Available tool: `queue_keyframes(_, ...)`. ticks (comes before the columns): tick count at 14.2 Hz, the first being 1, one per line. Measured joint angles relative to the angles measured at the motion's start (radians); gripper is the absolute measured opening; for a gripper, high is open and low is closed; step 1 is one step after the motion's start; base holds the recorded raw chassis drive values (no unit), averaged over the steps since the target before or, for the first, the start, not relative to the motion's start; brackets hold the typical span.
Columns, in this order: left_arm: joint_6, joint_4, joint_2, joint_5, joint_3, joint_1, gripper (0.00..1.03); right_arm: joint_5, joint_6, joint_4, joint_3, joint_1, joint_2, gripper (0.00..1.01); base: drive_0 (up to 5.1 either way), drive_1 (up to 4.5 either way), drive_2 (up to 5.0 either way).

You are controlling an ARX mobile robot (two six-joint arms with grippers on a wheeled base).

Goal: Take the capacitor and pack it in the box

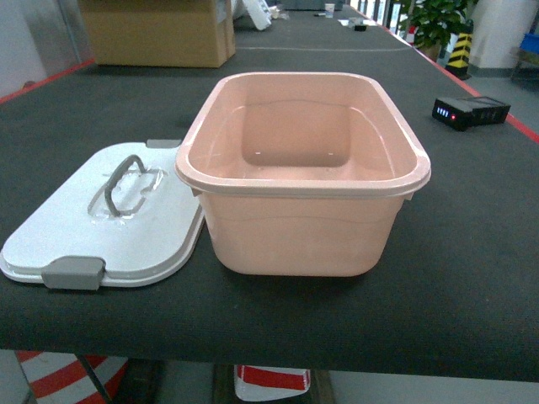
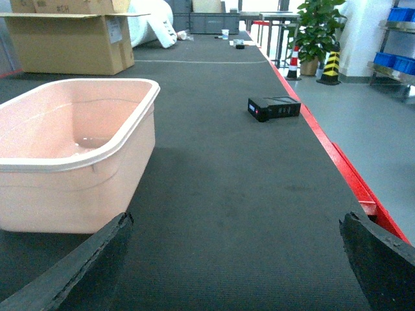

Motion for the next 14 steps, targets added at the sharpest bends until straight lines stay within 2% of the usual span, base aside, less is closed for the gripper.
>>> queue_keyframes(1,-0.006,-0.135,0.371,0.193,0.325,-0.055,0.44,0.000,0.000,0.000,0.000,0.000,0.000,0.98,0.0,0.00,0.0)
queue_keyframes(2,-0.020,-0.161,0.413,0.209,0.402,-0.099,0.44,0.000,0.000,0.000,0.000,0.000,0.000,0.98,0.0,0.00,0.0)
queue_keyframes(3,-0.026,-0.175,0.435,0.218,0.466,-0.145,0.44,0.000,0.000,0.000,0.000,0.000,0.000,0.98,0.0,0.00,0.0)
queue_keyframes(6,-0.048,-0.193,0.479,0.212,0.515,-0.224,0.44,0.000,0.000,0.000,0.000,0.000,0.000,0.98,0.0,0.00,0.0)
queue_keyframes(12,-0.053,-0.195,0.503,0.196,0.501,-0.264,0.44,-0.001,0.000,0.000,0.000,0.000,0.000,0.98,0.0,0.00,0.0)
queue_keyframes(14,-0.056,-0.152,0.500,0.172,0.490,-0.276,0.63,0.000,0.000,0.000,0.000,0.000,0.000,0.98,0.0,0.00,0.0)
